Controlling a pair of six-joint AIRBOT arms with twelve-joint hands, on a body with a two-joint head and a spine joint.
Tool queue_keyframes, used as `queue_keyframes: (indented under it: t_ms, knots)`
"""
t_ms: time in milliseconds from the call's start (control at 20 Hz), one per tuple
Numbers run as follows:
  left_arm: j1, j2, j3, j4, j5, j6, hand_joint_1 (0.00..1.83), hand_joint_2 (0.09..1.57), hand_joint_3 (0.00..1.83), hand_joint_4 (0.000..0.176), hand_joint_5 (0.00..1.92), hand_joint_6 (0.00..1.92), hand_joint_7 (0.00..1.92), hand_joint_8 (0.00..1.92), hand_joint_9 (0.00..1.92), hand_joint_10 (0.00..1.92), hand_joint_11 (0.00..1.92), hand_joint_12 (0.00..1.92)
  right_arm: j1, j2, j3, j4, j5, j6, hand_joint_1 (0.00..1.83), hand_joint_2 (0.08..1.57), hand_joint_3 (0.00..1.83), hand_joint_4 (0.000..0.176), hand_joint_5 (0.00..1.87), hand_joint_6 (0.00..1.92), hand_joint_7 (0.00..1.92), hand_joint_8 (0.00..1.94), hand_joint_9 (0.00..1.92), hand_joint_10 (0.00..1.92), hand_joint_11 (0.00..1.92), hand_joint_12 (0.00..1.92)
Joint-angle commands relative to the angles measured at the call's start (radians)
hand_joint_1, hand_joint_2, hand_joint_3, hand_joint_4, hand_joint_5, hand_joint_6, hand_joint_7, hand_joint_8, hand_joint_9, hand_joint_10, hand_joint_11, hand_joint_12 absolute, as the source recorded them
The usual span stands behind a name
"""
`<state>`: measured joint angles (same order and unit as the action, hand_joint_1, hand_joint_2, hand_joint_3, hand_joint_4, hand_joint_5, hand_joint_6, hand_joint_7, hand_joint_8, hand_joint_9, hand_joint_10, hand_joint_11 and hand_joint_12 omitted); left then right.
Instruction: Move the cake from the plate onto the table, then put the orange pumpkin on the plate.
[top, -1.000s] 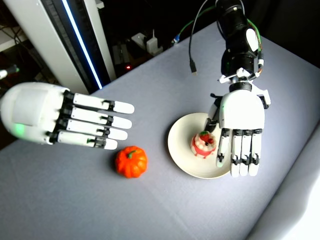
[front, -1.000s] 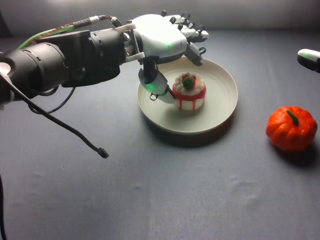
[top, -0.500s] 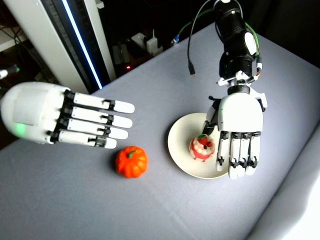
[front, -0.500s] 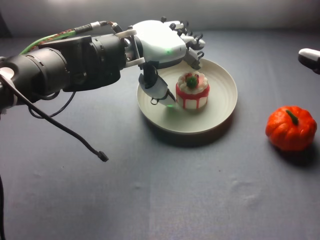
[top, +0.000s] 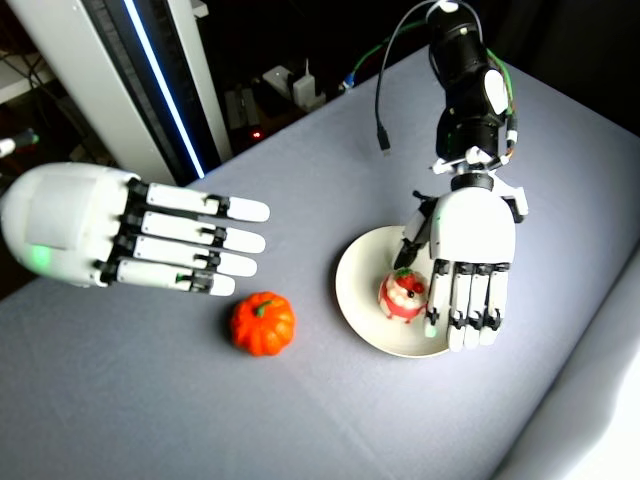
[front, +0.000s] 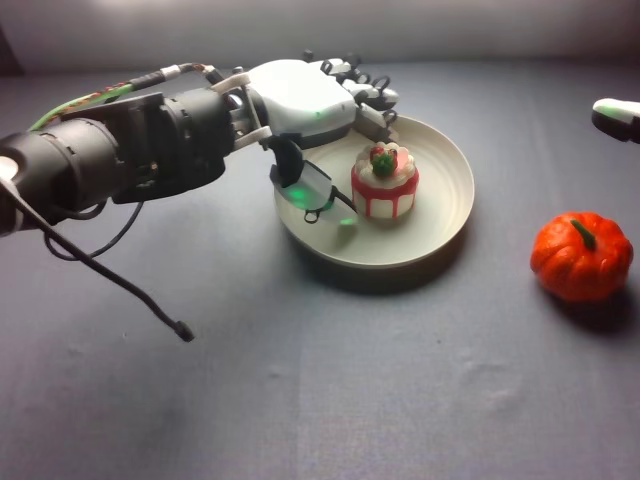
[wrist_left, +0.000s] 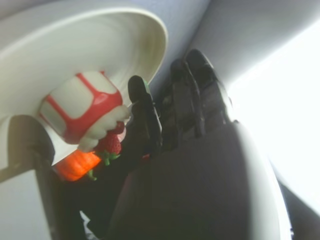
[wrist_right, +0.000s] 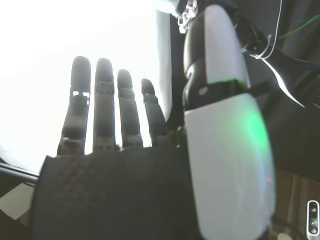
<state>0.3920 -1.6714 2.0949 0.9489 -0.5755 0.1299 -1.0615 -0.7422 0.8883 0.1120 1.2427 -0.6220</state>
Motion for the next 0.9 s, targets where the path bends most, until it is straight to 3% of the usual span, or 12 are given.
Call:
queue_keyframes:
  t_ms: [0,50,100,150,300,400,450,550,600,700,750,850]
  knots:
    - [0.013,0.006,0.008,-0.005,-0.014,0.027,0.89,0.96,0.01,0.0,0.72,0.04,0.47,0.02,0.55,0.05,0.0,1.09,0.014,0.002,0.003,0.012,0.123,0.011,1.09,1.05,0.0,0.034,0.11,0.0,0.18,0.0,0.31,0.0,0.0,1.12]
    - [0.014,0.006,0.011,-0.005,-0.016,0.027,0.99,1.02,0.0,0.0,0.88,0.08,0.84,0.21,0.82,0.44,0.36,1.39,0.014,0.002,0.003,0.012,0.123,0.011,1.08,1.05,0.0,0.046,0.1,0.0,0.17,0.0,0.29,0.0,0.0,1.09]
    - [0.014,0.006,0.011,-0.005,-0.015,0.027,1.07,1.14,0.0,0.0,0.89,0.91,1.02,0.59,0.82,1.18,0.64,1.71,0.014,0.002,0.003,0.012,0.124,0.012,1.09,1.04,0.0,0.052,0.11,0.0,0.18,0.0,0.29,0.0,0.0,1.08]
    - [0.014,0.006,0.011,-0.001,-0.016,0.027,1.08,1.17,0.0,0.0,0.86,1.13,0.93,1.09,0.83,1.57,0.75,1.85,0.014,0.002,0.003,0.012,0.124,0.012,1.1,1.03,0.0,0.047,0.12,0.01,0.18,0.0,0.29,0.0,0.0,1.08]
    - [0.011,0.007,0.011,0.0,-0.019,0.027,1.09,1.17,0.0,0.0,0.87,1.16,0.72,1.54,0.7,1.91,0.76,1.92,0.014,0.002,0.004,0.012,0.125,0.012,1.11,1.02,0.0,0.04,0.13,0.0,0.2,0.0,0.32,0.01,0.0,1.14]
    - [0.007,0.006,0.01,0.0,-0.025,0.027,1.06,1.16,0.0,0.0,0.88,1.14,0.6,1.46,0.57,1.85,0.61,1.92,0.014,0.002,0.004,0.012,0.125,0.012,1.14,1.02,0.0,0.046,0.14,0.0,0.21,0.01,0.32,0.01,0.0,1.11]
    - [0.005,0.006,0.01,-0.001,-0.026,0.027,1.05,1.06,0.0,0.0,0.73,0.64,0.58,1.34,0.53,1.75,0.55,1.92,0.014,0.002,0.004,0.012,0.125,0.012,1.13,1.03,0.0,0.045,0.14,0.0,0.22,0.0,0.33,0.01,0.0,1.08]
    - [0.0,0.006,0.01,0.001,-0.027,0.027,1.04,0.94,0.0,0.0,0.77,0.14,0.61,1.02,0.55,1.49,0.48,1.81,0.014,0.002,0.004,0.012,0.125,0.012,1.1,1.04,0.0,0.045,0.11,0.0,0.2,0.0,0.31,0.0,0.0,1.09]
    - [-0.002,0.006,0.009,0.001,-0.028,0.027,1.03,0.93,0.0,0.0,0.75,0.06,0.6,0.88,0.54,1.4,0.46,1.76,0.014,0.002,0.004,0.012,0.125,0.012,1.1,1.04,0.0,0.047,0.11,0.0,0.21,0.0,0.31,0.0,0.0,1.09]
    - [-0.005,0.005,0.005,0.002,-0.032,0.027,0.92,0.91,0.0,0.0,0.57,0.0,0.49,0.18,0.5,0.59,0.08,1.47,0.014,0.001,0.004,0.012,0.125,0.012,1.13,1.04,0.0,0.044,0.14,0.01,0.2,0.0,0.32,0.0,0.0,1.11]
    - [-0.006,0.005,0.003,0.005,-0.035,0.027,0.88,0.86,0.0,0.0,0.47,0.0,0.38,0.04,0.49,0.3,0.02,1.33,0.014,0.001,0.004,0.012,0.124,0.012,1.13,1.03,0.0,0.046,0.14,0.01,0.21,0.01,0.32,0.01,0.0,1.11]
    - [-0.012,0.01,-0.007,0.014,-0.042,0.027,0.89,0.82,0.0,0.0,0.38,0.0,0.35,0.01,0.42,0.11,0.0,1.05,0.014,0.001,0.004,0.013,0.124,0.012,1.13,1.03,0.0,0.05,0.14,0.0,0.25,0.01,0.32,0.0,0.0,1.06]
